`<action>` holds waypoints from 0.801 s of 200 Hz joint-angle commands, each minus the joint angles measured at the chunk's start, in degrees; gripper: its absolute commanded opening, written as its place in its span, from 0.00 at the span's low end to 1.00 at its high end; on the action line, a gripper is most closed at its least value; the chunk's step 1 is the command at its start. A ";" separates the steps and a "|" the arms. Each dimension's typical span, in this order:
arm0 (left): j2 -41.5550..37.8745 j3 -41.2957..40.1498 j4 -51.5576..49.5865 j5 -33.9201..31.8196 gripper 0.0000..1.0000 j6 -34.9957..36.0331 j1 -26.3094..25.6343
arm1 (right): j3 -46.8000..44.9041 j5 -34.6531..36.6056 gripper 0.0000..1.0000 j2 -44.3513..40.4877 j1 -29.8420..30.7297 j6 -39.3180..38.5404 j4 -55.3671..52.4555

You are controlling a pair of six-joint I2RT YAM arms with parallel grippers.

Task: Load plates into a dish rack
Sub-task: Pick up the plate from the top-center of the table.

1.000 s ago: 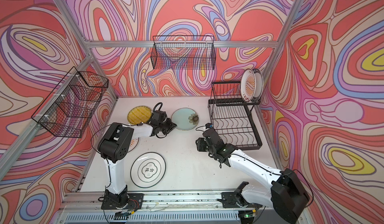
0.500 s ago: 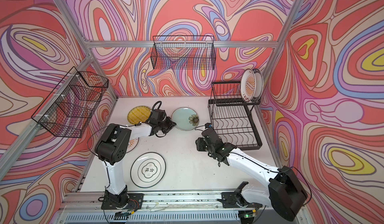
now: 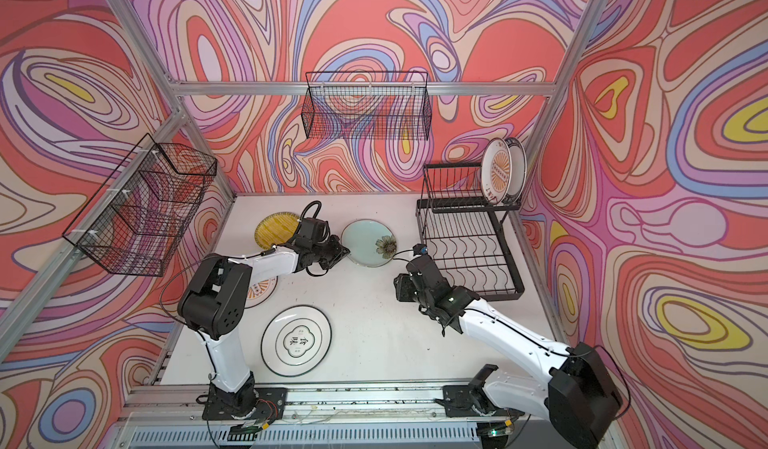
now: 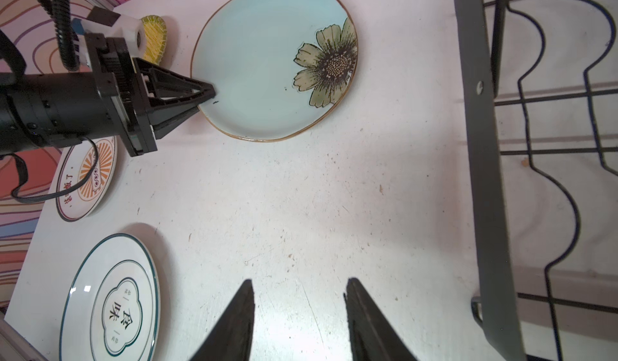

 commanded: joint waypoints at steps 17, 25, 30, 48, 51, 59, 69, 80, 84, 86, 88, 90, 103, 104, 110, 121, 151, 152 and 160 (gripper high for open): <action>-6.62 0.76 2.33 3.01 0.00 2.65 0.33 | 2.18 0.59 0.46 -0.52 0.45 -0.22 -1.13; -7.40 0.40 2.26 3.20 0.00 2.90 0.29 | 2.28 0.52 0.46 -0.52 0.43 -0.09 -1.13; -7.86 0.21 2.38 3.40 0.00 3.17 0.31 | 2.29 0.43 0.46 -0.60 0.43 -0.06 -1.05; -9.44 -0.33 2.13 4.30 0.00 4.45 0.28 | 2.56 0.26 0.46 -1.12 0.39 0.03 -0.87; -9.70 -0.41 2.09 4.48 0.00 4.63 0.32 | 2.64 0.26 0.46 -1.25 0.43 0.04 -0.84; -10.40 -0.63 2.03 4.88 0.00 5.04 0.33 | 2.77 0.26 0.46 -1.55 0.43 0.03 -0.70; -11.35 -1.18 2.15 5.51 0.00 5.45 0.33 | 3.03 0.28 0.47 -1.81 0.43 0.01 -0.79; -12.41 -2.12 2.56 6.03 0.00 5.52 0.35 | 3.27 0.34 0.47 -2.09 0.43 0.02 -0.85; -12.85 -2.57 2.71 6.17 0.00 5.58 0.34 | 3.41 0.38 0.47 -2.17 0.43 0.04 -0.87; -13.06 -2.78 2.76 6.22 0.00 5.58 0.34 | 3.43 0.44 0.47 -2.18 0.43 0.02 -0.87; -13.29 -2.92 2.90 6.34 0.00 5.58 0.34 | 3.48 0.50 0.47 -2.19 0.43 -0.03 -0.87; -13.48 -3.11 2.98 6.45 0.00 5.54 0.27 | 3.56 0.52 0.47 -2.25 0.43 -0.11 -0.87; -14.91 -4.60 3.87 7.20 0.00 5.54 0.30 | 3.79 0.83 0.48 -2.36 0.50 -0.17 -0.86; -15.03 -4.66 3.98 7.29 0.00 5.52 0.32 | 3.83 0.85 0.48 -2.36 0.46 -0.15 -0.82; -15.71 -5.36 4.53 7.76 0.00 5.50 0.34 | 4.08 0.98 0.48 -2.24 0.44 -0.34 -0.79; -17.06 -7.24 6.69 9.14 0.00 5.13 0.32 | 4.39 1.14 0.49 -2.11 0.43 -0.45 -0.81; -20.66 -15.06 19.76 12.15 0.00 1.76 0.27 | 5.17 1.78 0.51 -1.59 0.43 -0.85 -0.79; -20.76 -15.25 20.06 12.18 0.00 1.74 0.30 | 5.18 1.81 0.51 -1.58 0.43 -0.85 -0.78; -21.70 -16.78 22.12 12.27 0.00 1.04 0.33 | 5.44 2.13 0.52 -1.41 0.42 -0.99 -0.87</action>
